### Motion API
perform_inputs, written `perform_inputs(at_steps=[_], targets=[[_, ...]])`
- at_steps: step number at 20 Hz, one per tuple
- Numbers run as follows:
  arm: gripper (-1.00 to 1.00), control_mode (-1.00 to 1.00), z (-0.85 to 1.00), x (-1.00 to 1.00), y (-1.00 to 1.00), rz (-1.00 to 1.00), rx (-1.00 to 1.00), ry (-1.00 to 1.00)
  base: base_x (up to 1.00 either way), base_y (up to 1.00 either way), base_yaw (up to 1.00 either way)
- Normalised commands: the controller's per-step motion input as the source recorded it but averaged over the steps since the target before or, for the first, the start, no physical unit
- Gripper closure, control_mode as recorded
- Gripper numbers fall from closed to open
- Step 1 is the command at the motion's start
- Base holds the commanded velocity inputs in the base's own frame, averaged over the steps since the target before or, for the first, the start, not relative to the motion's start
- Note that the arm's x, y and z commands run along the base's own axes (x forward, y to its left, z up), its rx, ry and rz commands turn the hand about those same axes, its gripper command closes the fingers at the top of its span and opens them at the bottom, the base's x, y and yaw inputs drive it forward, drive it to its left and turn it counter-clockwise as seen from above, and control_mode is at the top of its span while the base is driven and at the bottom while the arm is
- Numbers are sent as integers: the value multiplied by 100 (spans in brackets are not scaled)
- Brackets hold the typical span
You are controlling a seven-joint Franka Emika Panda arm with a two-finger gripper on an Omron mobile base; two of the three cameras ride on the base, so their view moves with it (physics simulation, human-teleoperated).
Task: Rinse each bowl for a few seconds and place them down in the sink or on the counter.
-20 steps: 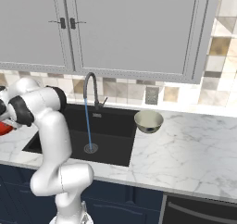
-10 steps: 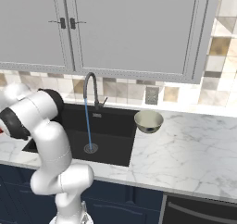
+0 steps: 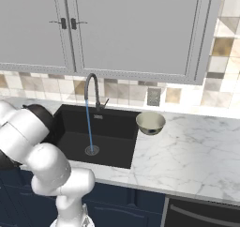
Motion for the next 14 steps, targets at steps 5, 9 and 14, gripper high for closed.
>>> perform_inputs(at_steps=[5, 9, 14], targets=[[100, -100, 25, -19, -23, -31, 5, -1, 0, 0, 0], [100, -100, 28, -1, -10, -27, 4, 0, 0, 0, 0], [100, -100, 29, 0, -14, -9, 8, 1, 0, 0, 0]])
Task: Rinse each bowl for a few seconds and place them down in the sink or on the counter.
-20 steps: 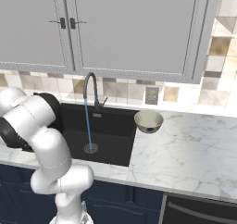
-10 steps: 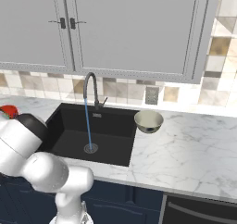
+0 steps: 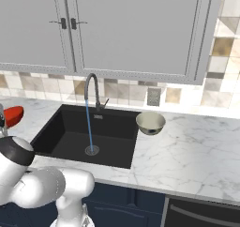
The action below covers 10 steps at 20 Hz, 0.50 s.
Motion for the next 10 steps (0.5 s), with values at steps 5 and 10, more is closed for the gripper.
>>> perform_inputs(at_steps=[5, 10], targets=[[100, -100, 29, 0, -20, -8, 13, 3, 0, 0, 0], [100, -100, 18, 0, -27, -8, 14, 5, 0, 0, 0]])
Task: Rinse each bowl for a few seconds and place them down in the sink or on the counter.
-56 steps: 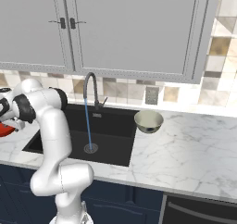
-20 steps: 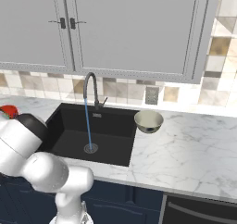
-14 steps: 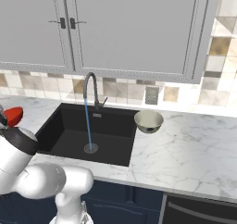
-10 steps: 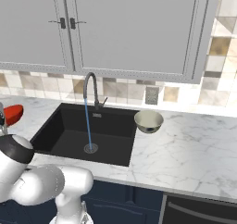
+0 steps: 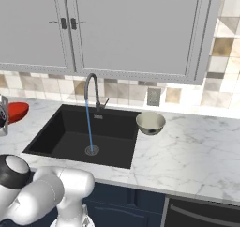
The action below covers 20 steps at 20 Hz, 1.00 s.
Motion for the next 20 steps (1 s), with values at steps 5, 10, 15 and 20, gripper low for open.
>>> perform_inputs(at_steps=[5, 10, 15, 20], targets=[[100, -100, 5, 0, -26, -11, 13, 6, 0, 0, 0], [100, -100, 0, 12, -19, -13, 11, 9, 0, 0, 0], [100, -100, 0, 25, -20, -13, 9, 10, 0, 0, 0], [100, -100, 1, 18, -21, -13, 8, 9, 0, 0, 0]])
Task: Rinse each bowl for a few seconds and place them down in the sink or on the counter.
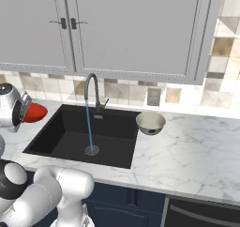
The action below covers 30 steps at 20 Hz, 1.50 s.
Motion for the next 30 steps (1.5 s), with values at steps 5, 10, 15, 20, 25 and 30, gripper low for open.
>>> perform_inputs(at_steps=[5, 10, 15, 20, 25, 30], targets=[[100, -100, 0, 11, -21, -12, 7, 7, 0, 0, 0], [100, -100, 0, 9, -21, -11, 4, 7, 0, 0, 0], [100, -100, 0, 7, -21, -12, 1, 4, 0, 0, 0], [100, -100, 0, 3, -22, -13, 0, 0, 0, 0, 0], [100, -100, 0, 3, -17, -13, -3, 0, 0, 0, 0], [100, -100, 0, 7, -21, -13, 0, 0, 0, 0, 0]])
